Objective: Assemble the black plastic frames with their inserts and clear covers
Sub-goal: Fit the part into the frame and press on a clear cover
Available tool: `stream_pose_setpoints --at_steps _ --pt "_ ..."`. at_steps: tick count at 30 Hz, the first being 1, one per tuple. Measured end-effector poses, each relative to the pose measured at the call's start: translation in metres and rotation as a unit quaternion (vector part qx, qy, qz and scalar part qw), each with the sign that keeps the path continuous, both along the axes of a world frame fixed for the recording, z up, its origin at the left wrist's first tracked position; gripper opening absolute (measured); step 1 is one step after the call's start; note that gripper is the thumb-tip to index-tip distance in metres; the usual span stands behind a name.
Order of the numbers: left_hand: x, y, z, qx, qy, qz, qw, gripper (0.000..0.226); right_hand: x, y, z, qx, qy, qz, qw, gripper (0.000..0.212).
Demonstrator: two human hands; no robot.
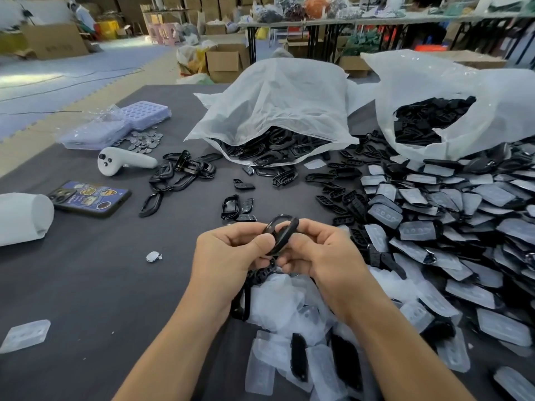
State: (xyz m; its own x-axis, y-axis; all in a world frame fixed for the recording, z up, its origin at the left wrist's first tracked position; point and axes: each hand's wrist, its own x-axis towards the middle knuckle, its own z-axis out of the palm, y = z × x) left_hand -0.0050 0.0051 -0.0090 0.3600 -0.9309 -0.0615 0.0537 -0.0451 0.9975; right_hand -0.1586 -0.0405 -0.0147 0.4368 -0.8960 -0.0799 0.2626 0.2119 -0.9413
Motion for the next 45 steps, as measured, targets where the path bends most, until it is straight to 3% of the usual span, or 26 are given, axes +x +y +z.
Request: stream_pose_setpoints --at_steps 7,19,23,26,28,32,35,37,38,40,41,45 --pt "0.001 -0.002 0.006 0.020 0.211 0.024 0.977 0.023 -0.003 -0.001 0.003 0.022 -0.020 -0.042 0.999 0.020" --pt "0.009 -0.005 0.006 0.006 0.284 0.074 0.956 0.034 -0.002 -0.001 0.004 0.014 0.017 -0.066 0.998 0.017" --pt "0.009 -0.004 0.006 0.013 0.250 0.057 0.966 0.030 -0.002 0.000 0.006 0.013 0.011 -0.102 0.995 0.017" --pt "0.004 0.000 0.008 0.011 0.221 0.017 0.975 0.007 0.001 0.002 0.009 0.076 -0.048 -0.095 0.991 0.015" --pt "0.003 0.002 0.009 0.005 0.220 0.006 0.975 0.015 0.003 0.004 0.011 0.096 -0.068 -0.084 0.990 0.012" --pt "0.003 0.003 0.010 -0.002 0.182 0.001 0.983 0.006 0.001 0.007 0.012 0.091 -0.068 -0.081 0.990 0.013" --pt "-0.003 0.003 0.006 -0.007 0.121 0.021 0.992 0.026 0.002 0.009 0.012 0.102 -0.074 -0.073 0.989 0.011" --pt "-0.006 0.004 0.008 -0.016 0.118 0.029 0.992 0.031 0.004 0.012 0.010 0.066 -0.019 -0.065 0.996 0.013" --pt "-0.007 0.004 0.009 -0.021 0.121 0.035 0.992 0.032 0.004 0.013 0.007 0.000 0.062 -0.070 0.996 0.015" --pt "-0.007 0.005 0.011 -0.033 0.118 0.040 0.992 0.032 0.003 0.016 0.004 -0.160 0.238 -0.065 0.956 0.014" --pt "-0.007 0.005 0.012 -0.038 0.112 0.034 0.992 0.031 0.004 0.018 0.003 -0.200 0.273 -0.055 0.939 0.010" --pt "-0.008 0.004 0.013 -0.044 0.091 0.018 0.995 0.031 0.004 0.016 0.003 -0.185 0.248 -0.050 0.950 0.034"
